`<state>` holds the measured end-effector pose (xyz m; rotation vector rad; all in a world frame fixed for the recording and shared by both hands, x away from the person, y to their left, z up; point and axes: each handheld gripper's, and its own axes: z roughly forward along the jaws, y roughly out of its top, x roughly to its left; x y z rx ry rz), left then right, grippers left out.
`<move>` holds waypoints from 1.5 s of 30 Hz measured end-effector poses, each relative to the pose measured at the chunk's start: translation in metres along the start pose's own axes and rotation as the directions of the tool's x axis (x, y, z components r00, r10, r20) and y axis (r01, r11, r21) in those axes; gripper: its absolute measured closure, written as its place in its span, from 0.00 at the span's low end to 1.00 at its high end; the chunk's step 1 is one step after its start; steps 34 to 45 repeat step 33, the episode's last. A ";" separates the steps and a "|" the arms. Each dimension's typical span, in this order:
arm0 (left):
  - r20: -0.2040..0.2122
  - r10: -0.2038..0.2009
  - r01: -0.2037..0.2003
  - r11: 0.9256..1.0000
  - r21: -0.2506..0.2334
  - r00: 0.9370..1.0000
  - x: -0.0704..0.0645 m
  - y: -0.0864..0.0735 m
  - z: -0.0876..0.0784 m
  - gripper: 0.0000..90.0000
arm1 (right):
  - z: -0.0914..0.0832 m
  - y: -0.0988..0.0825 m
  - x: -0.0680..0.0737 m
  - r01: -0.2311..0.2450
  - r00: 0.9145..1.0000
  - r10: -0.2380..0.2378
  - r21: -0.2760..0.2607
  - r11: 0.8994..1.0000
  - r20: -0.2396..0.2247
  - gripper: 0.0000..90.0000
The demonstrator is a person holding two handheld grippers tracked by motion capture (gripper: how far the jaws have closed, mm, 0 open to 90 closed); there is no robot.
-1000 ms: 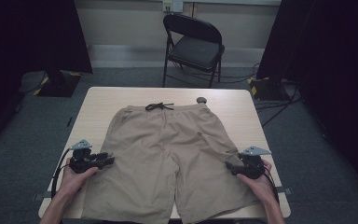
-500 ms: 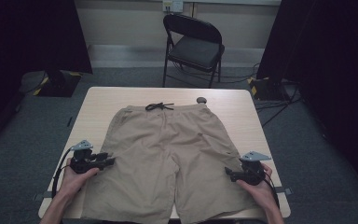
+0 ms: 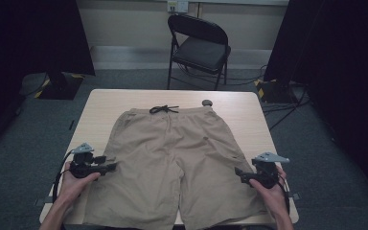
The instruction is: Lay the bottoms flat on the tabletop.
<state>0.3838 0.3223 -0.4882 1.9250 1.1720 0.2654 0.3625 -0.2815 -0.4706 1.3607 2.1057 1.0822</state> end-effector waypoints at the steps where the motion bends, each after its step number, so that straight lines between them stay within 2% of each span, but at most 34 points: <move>1: -0.026 -0.002 0.002 1.000 -0.003 1.000 0.002 0.000 -0.004 0.35 | -0.002 -0.001 -0.004 -0.011 1.000 0.011 -0.003 1.000 0.010 0.19; 5: -0.081 -0.023 0.023 1.000 -0.003 0.996 0.011 -0.004 -0.012 0.30 | -0.010 -0.012 -0.024 -0.071 0.996 0.071 0.001 0.997 0.054 0.19; 8: -0.111 -0.035 0.036 0.999 0.010 0.993 0.020 -0.008 -0.015 0.29 | -0.009 -0.023 -0.039 -0.098 0.990 0.094 0.037 0.994 0.104 0.18; 9: -0.115 -0.050 0.051 0.999 0.004 0.992 0.024 -0.010 -0.016 0.29 | -0.007 -0.025 -0.042 -0.106 0.989 0.100 0.047 0.993 0.107 0.18; 11: -0.131 -0.057 0.058 0.998 0.009 0.990 0.028 -0.013 -0.016 0.29 | -0.004 -0.030 -0.047 -0.114 0.987 0.105 0.069 0.991 0.121 0.17; 12: -0.130 -0.057 0.058 0.998 0.003 0.990 0.029 -0.014 -0.016 0.29 | -0.004 -0.031 -0.049 -0.110 0.987 0.101 0.061 0.992 0.126 0.17; 14: -0.123 -0.065 0.065 0.998 -0.006 0.990 0.029 -0.015 -0.016 0.30 | -0.004 -0.031 -0.049 -0.113 0.986 0.104 0.060 0.992 0.129 0.17; 18: -0.148 -0.027 0.027 1.000 -0.004 0.989 0.026 -0.015 -0.013 0.28 | -0.002 -0.032 -0.045 -0.090 0.985 0.080 0.061 0.994 0.150 0.16; 21: -0.146 -0.030 0.028 1.000 -0.014 0.989 0.025 -0.016 -0.011 0.27 | -0.001 -0.033 -0.043 -0.075 0.985 0.064 0.059 0.995 0.162 0.16; 23: -0.153 -0.011 0.009 1.000 -0.010 0.988 0.025 -0.016 -0.012 0.27 | -0.001 -0.033 -0.043 -0.071 0.985 0.061 0.059 0.996 0.160 0.16; 27: -0.156 -0.003 0.002 1.000 -0.009 0.988 0.023 -0.016 -0.010 0.26 | 0.000 -0.033 -0.043 -0.064 0.986 0.054 0.059 0.996 0.159 0.16; 31: -0.160 -0.010 0.008 1.000 -0.013 0.987 0.023 -0.016 -0.010 0.26 | 0.000 -0.033 -0.043 -0.063 0.986 0.053 0.060 0.996 0.159 0.16; 32: -0.148 -0.020 0.018 1.000 -0.015 0.989 0.023 -0.016 -0.010 0.26 | 0.000 -0.033 -0.043 -0.063 0.986 0.052 0.060 0.996 0.159 0.16; 33: -0.096 -0.058 0.056 0.998 -0.028 0.994 0.025 -0.016 -0.011 0.26 | 0.000 -0.033 -0.043 -0.063 0.986 0.052 0.060 0.996 0.159 0.16; 45: -0.096 -0.058 0.056 0.998 -0.028 0.994 0.025 -0.016 -0.011 0.26 | 0.000 -0.033 -0.043 -0.063 0.986 0.052 0.060 0.996 0.159 0.16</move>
